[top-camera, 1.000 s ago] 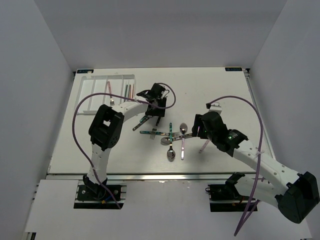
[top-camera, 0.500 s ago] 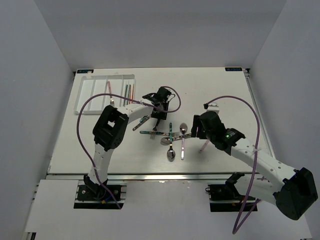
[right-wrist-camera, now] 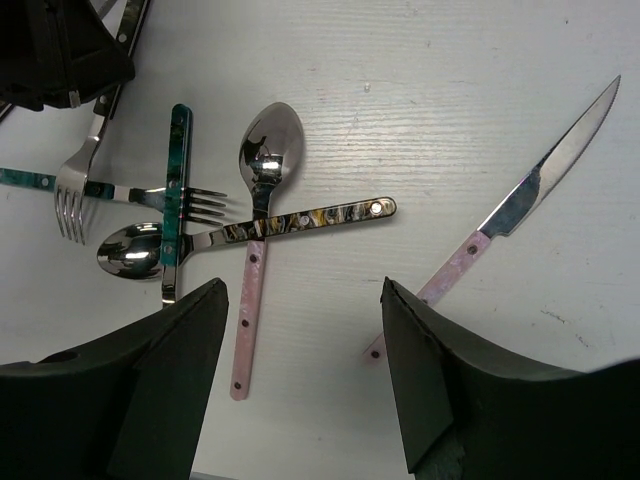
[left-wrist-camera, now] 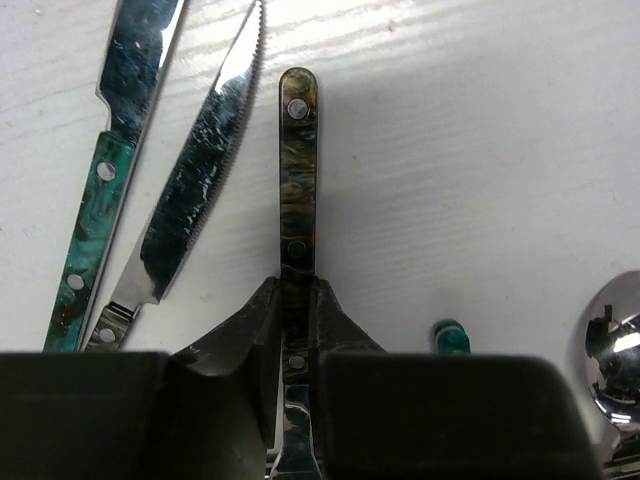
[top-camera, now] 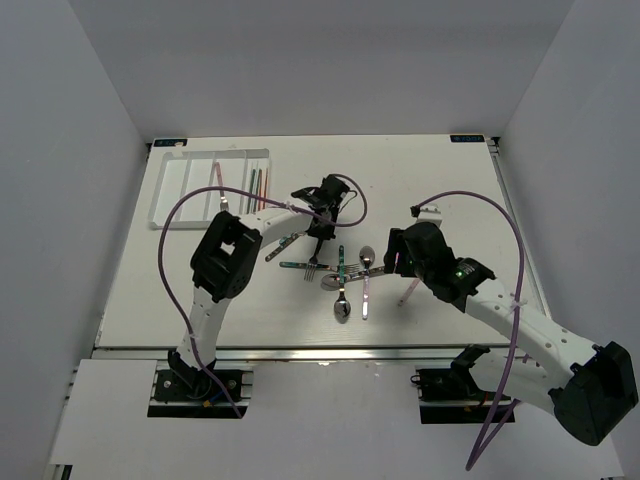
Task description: Sort the eating utensils into containers
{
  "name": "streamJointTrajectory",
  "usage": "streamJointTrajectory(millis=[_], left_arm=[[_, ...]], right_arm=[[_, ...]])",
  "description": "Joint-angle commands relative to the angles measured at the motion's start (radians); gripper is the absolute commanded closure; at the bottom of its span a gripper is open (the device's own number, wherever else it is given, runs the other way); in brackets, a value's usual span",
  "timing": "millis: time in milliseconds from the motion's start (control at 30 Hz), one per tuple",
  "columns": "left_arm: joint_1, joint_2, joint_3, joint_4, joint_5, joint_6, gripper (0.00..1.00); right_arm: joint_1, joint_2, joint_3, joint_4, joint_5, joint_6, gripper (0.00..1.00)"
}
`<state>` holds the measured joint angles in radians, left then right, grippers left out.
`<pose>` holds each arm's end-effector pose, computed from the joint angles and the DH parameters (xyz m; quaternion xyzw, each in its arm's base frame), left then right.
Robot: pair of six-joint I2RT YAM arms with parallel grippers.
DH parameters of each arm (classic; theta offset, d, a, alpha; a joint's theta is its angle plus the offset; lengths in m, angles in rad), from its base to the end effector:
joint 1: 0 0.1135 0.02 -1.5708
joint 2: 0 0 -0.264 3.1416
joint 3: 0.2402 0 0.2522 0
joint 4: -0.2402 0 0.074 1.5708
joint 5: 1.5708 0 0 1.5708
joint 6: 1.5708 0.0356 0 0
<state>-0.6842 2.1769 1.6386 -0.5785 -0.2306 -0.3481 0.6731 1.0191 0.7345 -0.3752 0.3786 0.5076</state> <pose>0.3609 -0.2839 0.1588 0.1364 0.9586 -0.0128 0.2498 0.1788 0.1257 0.2615 0.0096 0.8858 0.1001 0.4530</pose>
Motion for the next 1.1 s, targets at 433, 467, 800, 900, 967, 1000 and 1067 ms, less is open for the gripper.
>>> streamJointTrajectory(millis=[433, 467, 800, 900, 967, 1000, 1067], left_arm=[[0.297, -0.258, 0.196, -0.009, -0.107, 0.089, 1.0], [0.328, -0.214, 0.222, -0.012, -0.107, 0.107, 1.0], [0.584, 0.037, 0.5, 0.034, 0.025, 0.256, 1.0], [0.609, 0.021, 0.41, 0.094, 0.03, 0.261, 1.0], [0.612, 0.032, 0.399, 0.108, 0.022, 0.273, 1.0], [0.612, 0.043, 0.392, 0.114, 0.037, 0.271, 1.0], [0.614, 0.055, 0.365, 0.138, 0.043, 0.271, 1.0]], right_arm=[[-0.015, -0.054, -0.034, 0.019, -0.006, -0.027, 0.32], [-0.015, -0.057, -0.034, 0.018, -0.009, -0.032, 0.32], [-0.018, -0.074, -0.067, 0.018, -0.018, -0.072, 0.32], [-0.02, -0.056, -0.066, 0.027, -0.026, -0.081, 0.32], [-0.021, -0.044, -0.06, 0.03, -0.033, -0.086, 0.32], [-0.021, -0.036, -0.06, 0.033, -0.037, -0.087, 0.32], [-0.021, -0.03, -0.064, 0.036, -0.04, -0.089, 0.32]])
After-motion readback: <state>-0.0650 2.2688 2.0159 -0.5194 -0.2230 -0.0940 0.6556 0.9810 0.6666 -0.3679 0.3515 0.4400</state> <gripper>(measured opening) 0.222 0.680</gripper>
